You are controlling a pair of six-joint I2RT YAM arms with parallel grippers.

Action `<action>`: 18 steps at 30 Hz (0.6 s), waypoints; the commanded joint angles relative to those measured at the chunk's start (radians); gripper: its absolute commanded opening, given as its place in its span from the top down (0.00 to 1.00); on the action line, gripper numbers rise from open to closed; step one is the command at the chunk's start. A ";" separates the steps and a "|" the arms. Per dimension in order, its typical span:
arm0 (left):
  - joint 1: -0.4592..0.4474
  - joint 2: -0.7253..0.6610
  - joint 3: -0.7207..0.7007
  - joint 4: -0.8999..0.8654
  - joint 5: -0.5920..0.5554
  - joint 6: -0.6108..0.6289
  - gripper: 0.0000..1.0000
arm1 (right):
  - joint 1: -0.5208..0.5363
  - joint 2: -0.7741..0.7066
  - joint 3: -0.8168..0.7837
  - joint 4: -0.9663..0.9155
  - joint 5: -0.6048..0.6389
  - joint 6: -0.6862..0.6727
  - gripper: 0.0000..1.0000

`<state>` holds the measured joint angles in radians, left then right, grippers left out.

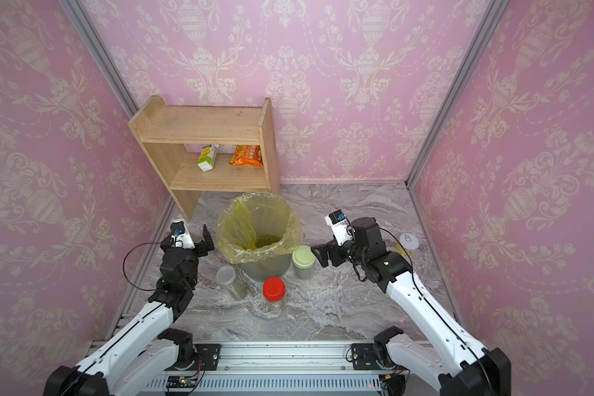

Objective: Empty moldy mung beans from jars
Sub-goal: Pick up the jar from the center of the board.

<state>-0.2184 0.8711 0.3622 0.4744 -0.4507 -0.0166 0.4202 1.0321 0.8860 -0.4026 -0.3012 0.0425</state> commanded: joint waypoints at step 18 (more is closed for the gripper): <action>-0.011 -0.061 0.085 -0.320 0.016 -0.105 0.01 | 0.142 0.192 0.028 -0.085 0.048 -0.050 0.00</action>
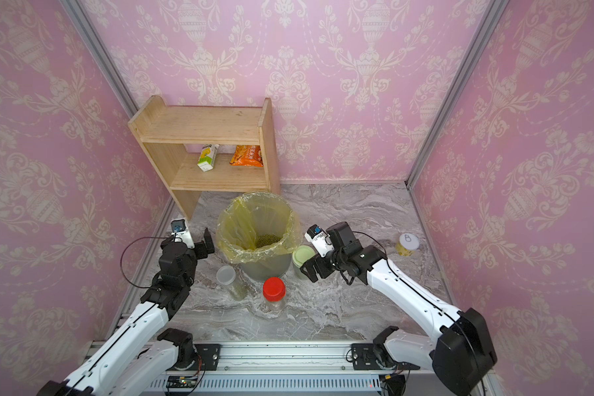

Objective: Empty moldy mung beans from jars
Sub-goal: Pick up the jar from the center of the board.

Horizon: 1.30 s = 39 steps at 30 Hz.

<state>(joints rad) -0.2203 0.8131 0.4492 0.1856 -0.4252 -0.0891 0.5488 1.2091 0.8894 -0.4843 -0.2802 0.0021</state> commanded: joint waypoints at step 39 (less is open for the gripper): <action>-0.009 -0.020 -0.073 0.071 -0.132 -0.065 0.01 | 0.068 0.223 -0.030 0.233 0.180 0.101 0.38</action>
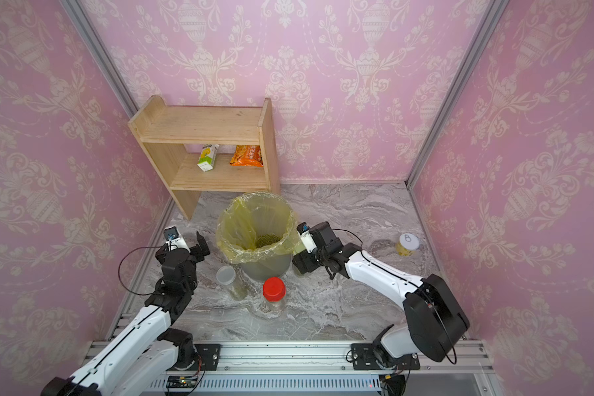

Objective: Empty moldy mung beans from jars
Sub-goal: Pick up the jar from the center of the board.

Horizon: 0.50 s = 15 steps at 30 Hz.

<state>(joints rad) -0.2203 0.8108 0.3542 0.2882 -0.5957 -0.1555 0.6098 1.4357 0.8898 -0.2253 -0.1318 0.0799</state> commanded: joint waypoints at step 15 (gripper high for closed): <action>-0.008 -0.153 0.073 -0.131 0.274 -0.030 0.01 | -0.009 -0.110 -0.034 -0.054 0.101 0.105 0.46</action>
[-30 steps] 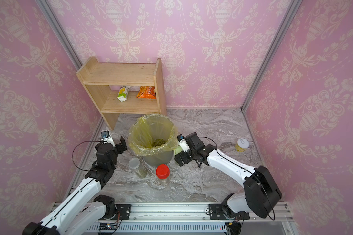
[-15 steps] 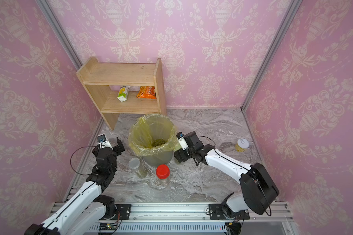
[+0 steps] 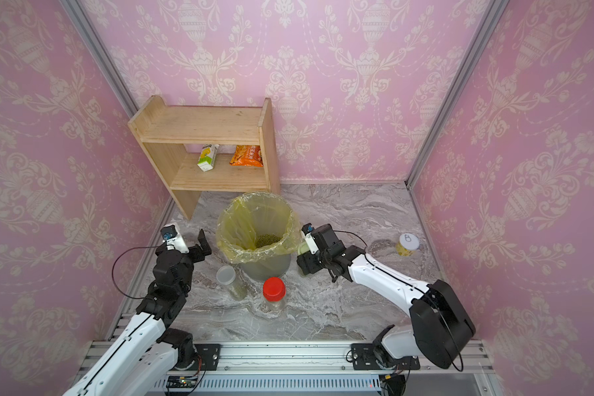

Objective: Empty moldy mung beans from jars
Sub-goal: Pick up the jar from the center of the board.

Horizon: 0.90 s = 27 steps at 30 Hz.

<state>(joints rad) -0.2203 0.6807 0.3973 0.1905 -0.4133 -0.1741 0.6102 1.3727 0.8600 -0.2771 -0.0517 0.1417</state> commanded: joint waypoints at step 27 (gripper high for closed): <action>-0.019 0.065 0.209 -0.002 0.432 -0.018 0.01 | -0.090 -0.227 0.516 -0.363 -0.073 0.042 0.46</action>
<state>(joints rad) -0.2333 0.7353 0.5644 0.1490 -0.0772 -0.1825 0.5240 1.1484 1.2861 -0.6437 -0.1005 0.2092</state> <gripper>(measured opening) 0.991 0.847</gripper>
